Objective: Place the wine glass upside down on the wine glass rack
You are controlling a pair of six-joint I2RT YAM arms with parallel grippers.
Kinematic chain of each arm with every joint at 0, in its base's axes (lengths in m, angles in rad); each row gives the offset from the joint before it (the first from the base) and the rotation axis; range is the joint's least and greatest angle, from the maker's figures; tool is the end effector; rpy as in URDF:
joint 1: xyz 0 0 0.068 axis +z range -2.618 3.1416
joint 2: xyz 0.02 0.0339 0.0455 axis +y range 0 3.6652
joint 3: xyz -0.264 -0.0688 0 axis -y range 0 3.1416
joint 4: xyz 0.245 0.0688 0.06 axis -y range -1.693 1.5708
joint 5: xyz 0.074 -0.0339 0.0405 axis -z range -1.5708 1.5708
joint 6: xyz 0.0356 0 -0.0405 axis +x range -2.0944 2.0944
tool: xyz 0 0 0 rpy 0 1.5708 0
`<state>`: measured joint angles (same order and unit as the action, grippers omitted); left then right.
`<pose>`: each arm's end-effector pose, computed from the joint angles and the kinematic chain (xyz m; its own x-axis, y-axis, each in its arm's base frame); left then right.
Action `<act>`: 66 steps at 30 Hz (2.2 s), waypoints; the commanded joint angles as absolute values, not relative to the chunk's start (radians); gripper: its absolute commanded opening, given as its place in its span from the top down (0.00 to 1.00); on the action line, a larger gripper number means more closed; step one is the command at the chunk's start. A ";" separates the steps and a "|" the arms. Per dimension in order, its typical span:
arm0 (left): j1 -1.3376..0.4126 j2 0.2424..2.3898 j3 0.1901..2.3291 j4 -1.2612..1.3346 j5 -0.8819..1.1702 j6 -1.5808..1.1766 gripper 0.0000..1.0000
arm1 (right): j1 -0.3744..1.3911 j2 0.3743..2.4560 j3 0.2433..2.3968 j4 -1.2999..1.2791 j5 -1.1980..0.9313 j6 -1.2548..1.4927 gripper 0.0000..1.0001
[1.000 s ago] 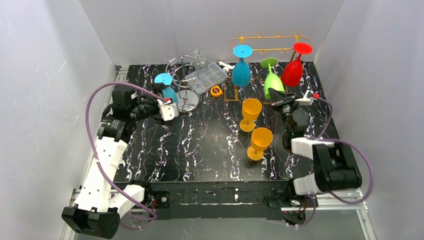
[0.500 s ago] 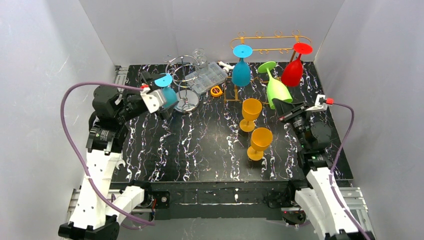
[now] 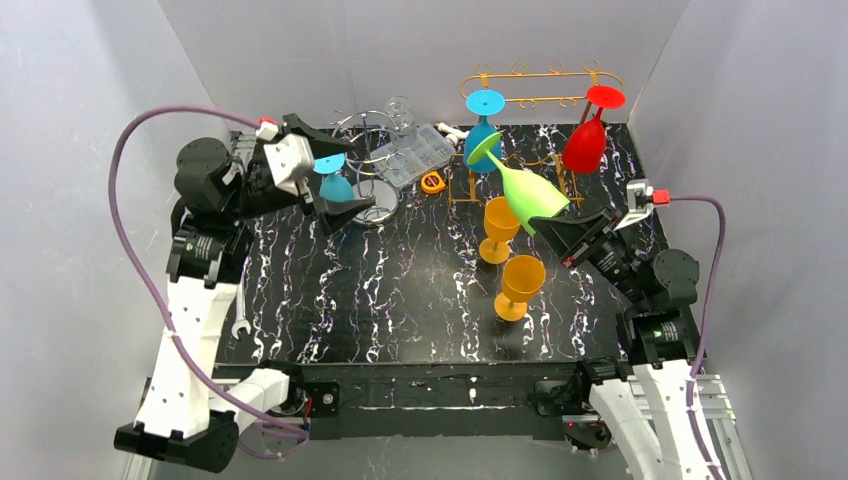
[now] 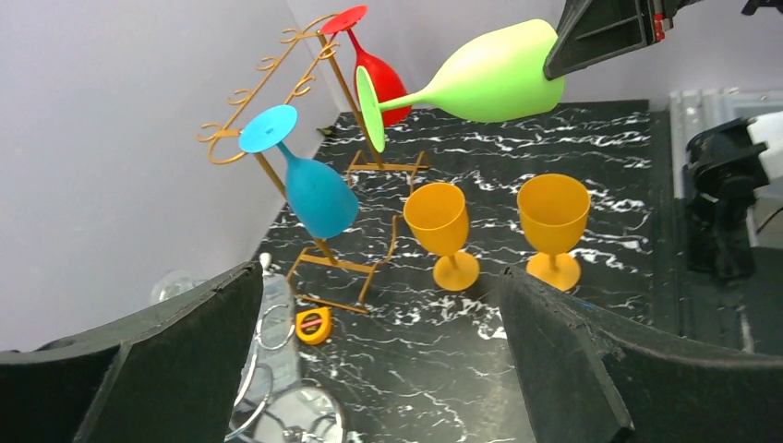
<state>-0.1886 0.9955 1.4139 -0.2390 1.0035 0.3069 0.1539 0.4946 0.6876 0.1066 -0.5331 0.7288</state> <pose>0.1589 -0.0609 0.5060 0.4438 0.0806 -0.8925 0.8201 0.3650 0.4407 0.1124 0.0357 0.3756 -0.1899 0.5510 -0.8126 -0.6507 0.5492 0.5244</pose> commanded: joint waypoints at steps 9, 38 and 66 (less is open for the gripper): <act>-0.386 1.174 1.543 -0.265 0.866 0.192 0.18 | 0.190 0.661 0.866 0.238 -0.614 0.799 0.88; -0.543 1.592 2.018 -0.389 0.705 0.274 1.00 | 0.333 0.815 0.972 0.283 -0.580 0.779 0.88; -0.543 1.455 2.001 -0.249 0.648 0.606 1.00 | 0.339 0.846 1.114 -0.202 -0.794 0.521 0.02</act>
<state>-0.5388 1.5101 2.0155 -0.3088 0.6392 0.5545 0.3416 0.8661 1.0695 -0.0711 -0.7673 0.6144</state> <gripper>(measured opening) 0.032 0.983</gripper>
